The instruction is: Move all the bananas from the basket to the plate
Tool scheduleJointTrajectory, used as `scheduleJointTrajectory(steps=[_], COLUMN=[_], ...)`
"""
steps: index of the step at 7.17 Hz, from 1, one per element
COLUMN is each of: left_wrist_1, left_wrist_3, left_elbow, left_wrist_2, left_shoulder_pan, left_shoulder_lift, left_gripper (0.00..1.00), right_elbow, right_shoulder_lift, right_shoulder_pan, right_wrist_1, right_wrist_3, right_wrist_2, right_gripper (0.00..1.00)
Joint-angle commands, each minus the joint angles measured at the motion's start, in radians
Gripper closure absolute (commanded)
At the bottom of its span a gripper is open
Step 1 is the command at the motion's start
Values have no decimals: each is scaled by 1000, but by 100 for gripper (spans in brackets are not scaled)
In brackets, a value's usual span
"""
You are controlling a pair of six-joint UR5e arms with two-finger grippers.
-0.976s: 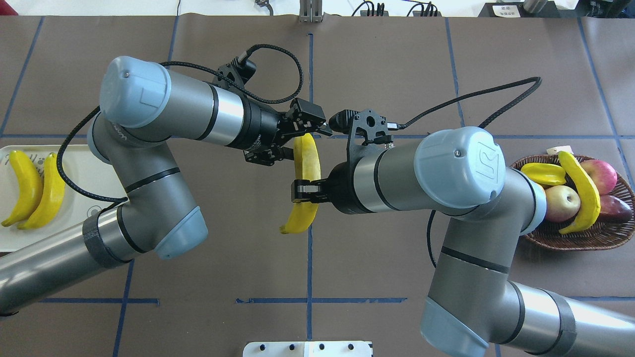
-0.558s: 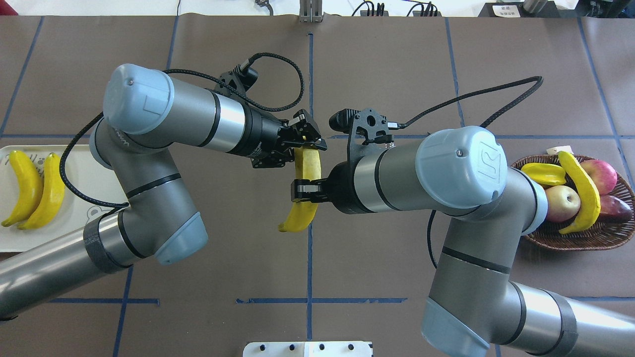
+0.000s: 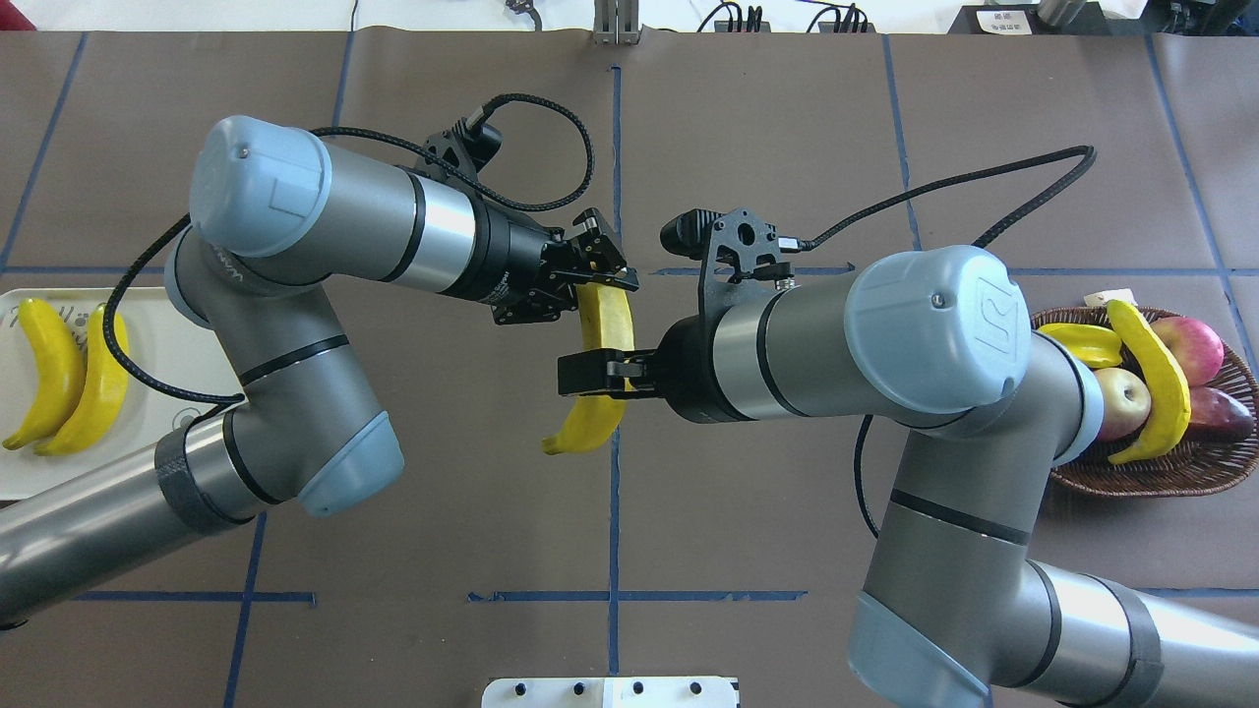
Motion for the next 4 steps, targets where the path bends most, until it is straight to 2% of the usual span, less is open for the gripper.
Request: scheduleJointTrajectory(steps=[1,3,4], left_wrist_1=[40,205,244], left_wrist_3=[30,197,296], left_elbow=[36,22,4], left_wrist_2=[-4,-20,-39], left_shoulder_pan=[-66,-138,-203], left_shoulder_lift=[31,136,228], left_gripper=[100,100,100], right_elbow=[94,135,144], right_shoulder_lift=[-59,-112,-144], right_shoulder_pan=[7,13,36], right_wrist_1=[-11,-11,-11], right_wrist_3=[1,1,1], right_wrist_2=[7,7,5], right_gripper=[0,0,0])
